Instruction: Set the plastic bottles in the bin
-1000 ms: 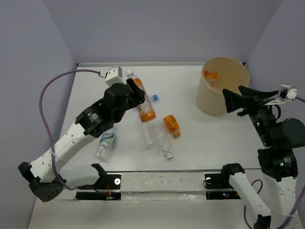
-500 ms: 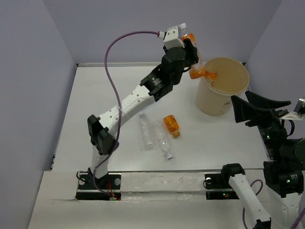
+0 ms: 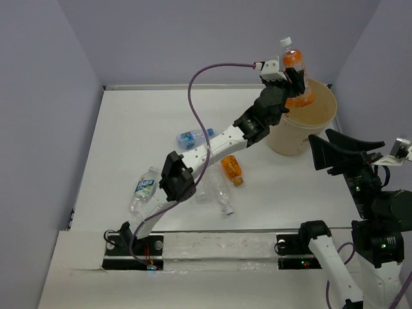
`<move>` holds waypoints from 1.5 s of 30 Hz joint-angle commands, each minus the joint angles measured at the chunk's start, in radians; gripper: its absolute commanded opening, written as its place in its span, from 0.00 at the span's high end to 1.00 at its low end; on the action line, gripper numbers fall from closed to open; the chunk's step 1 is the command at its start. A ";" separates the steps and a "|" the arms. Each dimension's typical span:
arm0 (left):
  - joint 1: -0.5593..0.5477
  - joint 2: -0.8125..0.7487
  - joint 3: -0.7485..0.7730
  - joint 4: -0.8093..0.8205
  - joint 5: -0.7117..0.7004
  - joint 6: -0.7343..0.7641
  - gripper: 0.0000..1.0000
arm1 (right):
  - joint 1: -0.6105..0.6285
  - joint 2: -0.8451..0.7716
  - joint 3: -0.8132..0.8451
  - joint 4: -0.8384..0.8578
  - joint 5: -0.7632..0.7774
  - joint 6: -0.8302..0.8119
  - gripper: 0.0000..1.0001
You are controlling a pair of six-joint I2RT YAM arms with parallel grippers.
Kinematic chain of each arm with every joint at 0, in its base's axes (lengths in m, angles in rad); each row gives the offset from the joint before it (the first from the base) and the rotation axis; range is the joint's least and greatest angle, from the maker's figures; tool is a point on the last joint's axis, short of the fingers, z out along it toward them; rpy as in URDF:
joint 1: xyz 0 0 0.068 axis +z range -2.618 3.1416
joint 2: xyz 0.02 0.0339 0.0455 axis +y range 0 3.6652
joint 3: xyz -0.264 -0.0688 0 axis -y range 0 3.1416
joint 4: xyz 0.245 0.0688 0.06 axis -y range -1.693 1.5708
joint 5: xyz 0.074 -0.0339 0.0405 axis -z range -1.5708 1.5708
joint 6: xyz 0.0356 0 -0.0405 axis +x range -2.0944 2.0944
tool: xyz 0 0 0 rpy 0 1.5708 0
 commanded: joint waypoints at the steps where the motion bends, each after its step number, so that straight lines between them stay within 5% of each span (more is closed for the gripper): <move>1: -0.003 0.050 0.052 0.149 -0.012 0.046 0.45 | 0.007 -0.046 -0.027 0.050 -0.009 0.020 0.14; 7: -0.003 0.055 0.054 0.162 0.012 0.083 0.02 | 0.007 -0.057 -0.031 0.049 0.020 0.001 0.14; 13: 0.011 -0.012 0.065 0.174 0.107 0.128 0.01 | 0.007 -0.038 -0.044 0.052 0.003 0.020 0.15; 18: 0.032 -0.216 -0.004 0.102 0.129 0.241 0.01 | 0.007 -0.034 -0.054 0.043 0.023 -0.017 0.17; 25: 0.072 -0.771 -0.519 -0.161 0.084 0.237 0.01 | 0.007 0.155 -0.083 0.007 -0.086 -0.031 0.20; 30: 0.078 -1.249 -1.157 -0.252 -0.038 0.131 0.01 | 0.046 0.420 -0.110 0.072 -0.104 -0.017 0.21; 37: 0.083 -1.646 -1.457 -0.577 -0.215 -0.018 0.01 | 0.468 0.832 0.087 0.072 0.112 -0.175 0.18; 42: 0.085 -1.885 -1.586 -0.674 -0.261 -0.117 0.01 | 0.542 1.084 0.263 0.004 0.188 -0.188 0.11; 45: 0.085 -1.965 -1.678 -0.641 -0.235 -0.124 0.01 | 0.586 1.204 0.312 0.018 0.376 -0.097 0.06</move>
